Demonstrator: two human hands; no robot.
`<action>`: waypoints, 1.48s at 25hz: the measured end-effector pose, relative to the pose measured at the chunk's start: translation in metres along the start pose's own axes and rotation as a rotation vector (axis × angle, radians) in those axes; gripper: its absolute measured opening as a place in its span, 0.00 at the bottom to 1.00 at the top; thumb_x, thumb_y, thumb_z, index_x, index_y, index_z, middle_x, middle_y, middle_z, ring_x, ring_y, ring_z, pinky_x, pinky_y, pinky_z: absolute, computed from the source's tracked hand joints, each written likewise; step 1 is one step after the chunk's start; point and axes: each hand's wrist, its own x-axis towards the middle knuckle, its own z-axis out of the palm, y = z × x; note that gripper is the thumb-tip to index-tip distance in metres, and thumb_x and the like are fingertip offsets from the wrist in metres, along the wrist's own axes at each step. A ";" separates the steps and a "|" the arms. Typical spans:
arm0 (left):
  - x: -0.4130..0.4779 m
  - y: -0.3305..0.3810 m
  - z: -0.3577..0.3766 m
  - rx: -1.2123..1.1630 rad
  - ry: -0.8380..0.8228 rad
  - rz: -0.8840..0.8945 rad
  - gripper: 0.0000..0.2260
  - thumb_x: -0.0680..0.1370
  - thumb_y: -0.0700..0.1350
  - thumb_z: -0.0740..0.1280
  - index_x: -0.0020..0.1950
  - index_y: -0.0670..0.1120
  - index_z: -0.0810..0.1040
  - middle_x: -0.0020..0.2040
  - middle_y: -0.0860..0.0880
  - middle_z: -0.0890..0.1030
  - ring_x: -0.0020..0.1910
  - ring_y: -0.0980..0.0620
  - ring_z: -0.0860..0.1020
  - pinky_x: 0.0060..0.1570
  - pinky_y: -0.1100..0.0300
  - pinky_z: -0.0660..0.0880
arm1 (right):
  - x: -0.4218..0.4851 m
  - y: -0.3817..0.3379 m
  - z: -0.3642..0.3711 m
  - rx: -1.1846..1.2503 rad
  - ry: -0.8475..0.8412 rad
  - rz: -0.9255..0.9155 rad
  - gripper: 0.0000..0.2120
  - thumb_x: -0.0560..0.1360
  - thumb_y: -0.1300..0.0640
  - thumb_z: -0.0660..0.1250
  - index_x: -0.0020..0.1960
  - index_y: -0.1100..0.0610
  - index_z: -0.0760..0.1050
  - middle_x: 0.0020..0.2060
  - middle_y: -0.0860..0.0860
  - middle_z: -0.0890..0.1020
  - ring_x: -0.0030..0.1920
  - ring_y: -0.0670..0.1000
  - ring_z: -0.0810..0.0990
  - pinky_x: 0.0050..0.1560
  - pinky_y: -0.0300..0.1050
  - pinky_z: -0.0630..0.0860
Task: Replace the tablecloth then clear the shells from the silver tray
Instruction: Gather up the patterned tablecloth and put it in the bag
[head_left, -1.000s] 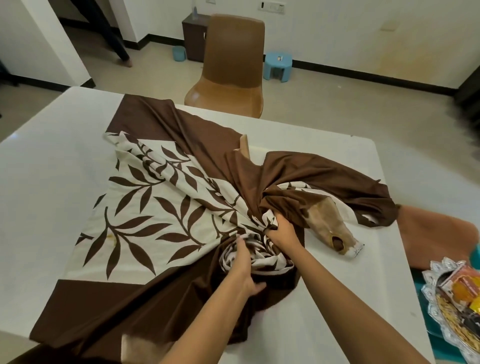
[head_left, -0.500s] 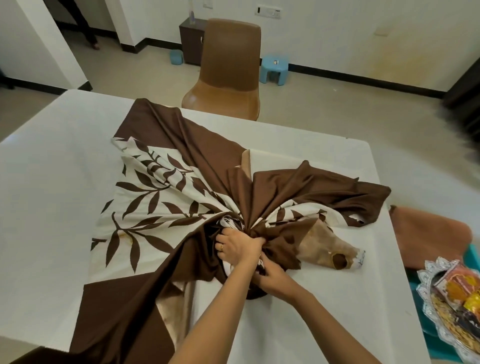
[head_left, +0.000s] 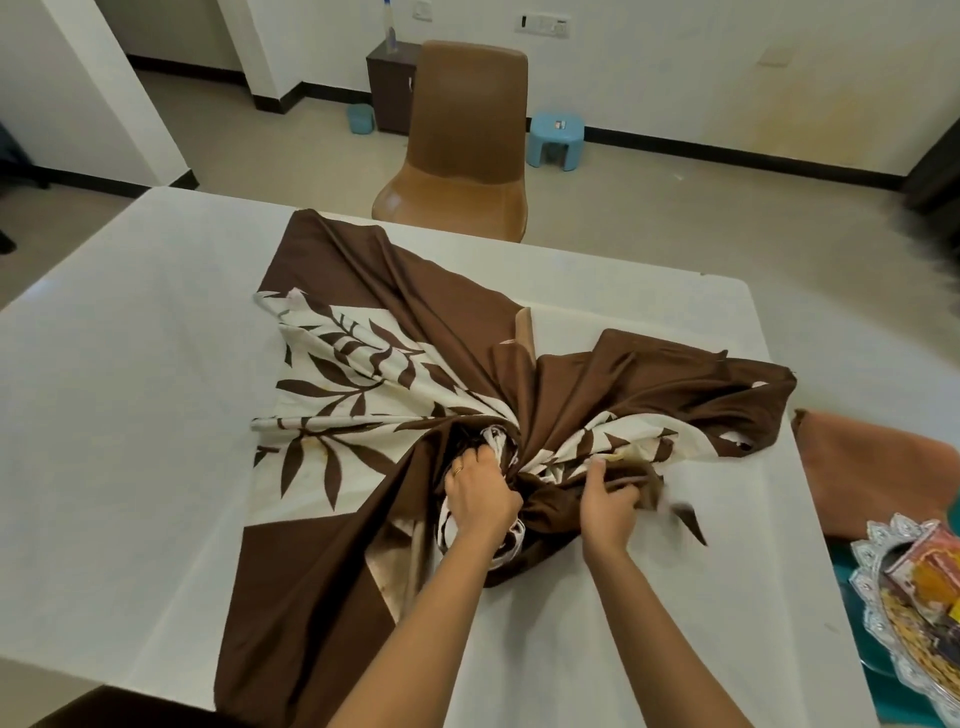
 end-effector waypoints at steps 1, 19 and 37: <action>0.001 -0.002 -0.001 0.031 -0.003 0.061 0.28 0.71 0.45 0.70 0.68 0.45 0.66 0.70 0.45 0.66 0.71 0.46 0.62 0.70 0.53 0.57 | 0.007 -0.003 0.001 -0.108 -0.025 -0.008 0.33 0.76 0.38 0.60 0.70 0.62 0.59 0.63 0.61 0.74 0.60 0.63 0.74 0.60 0.57 0.72; 0.008 -0.029 -0.039 0.795 -0.262 1.319 0.20 0.73 0.38 0.66 0.63 0.53 0.76 0.62 0.53 0.76 0.72 0.49 0.63 0.68 0.30 0.38 | 0.035 -0.009 -0.002 -0.107 -0.121 -0.482 0.40 0.66 0.42 0.75 0.69 0.59 0.62 0.62 0.52 0.73 0.65 0.53 0.71 0.67 0.47 0.67; 0.037 -0.035 -0.073 -1.271 -0.153 -0.524 0.24 0.74 0.46 0.65 0.68 0.40 0.68 0.57 0.41 0.79 0.54 0.42 0.79 0.51 0.49 0.77 | -0.039 0.007 0.039 -0.525 -0.455 -0.348 0.10 0.80 0.50 0.56 0.59 0.50 0.70 0.58 0.58 0.68 0.62 0.61 0.64 0.65 0.52 0.62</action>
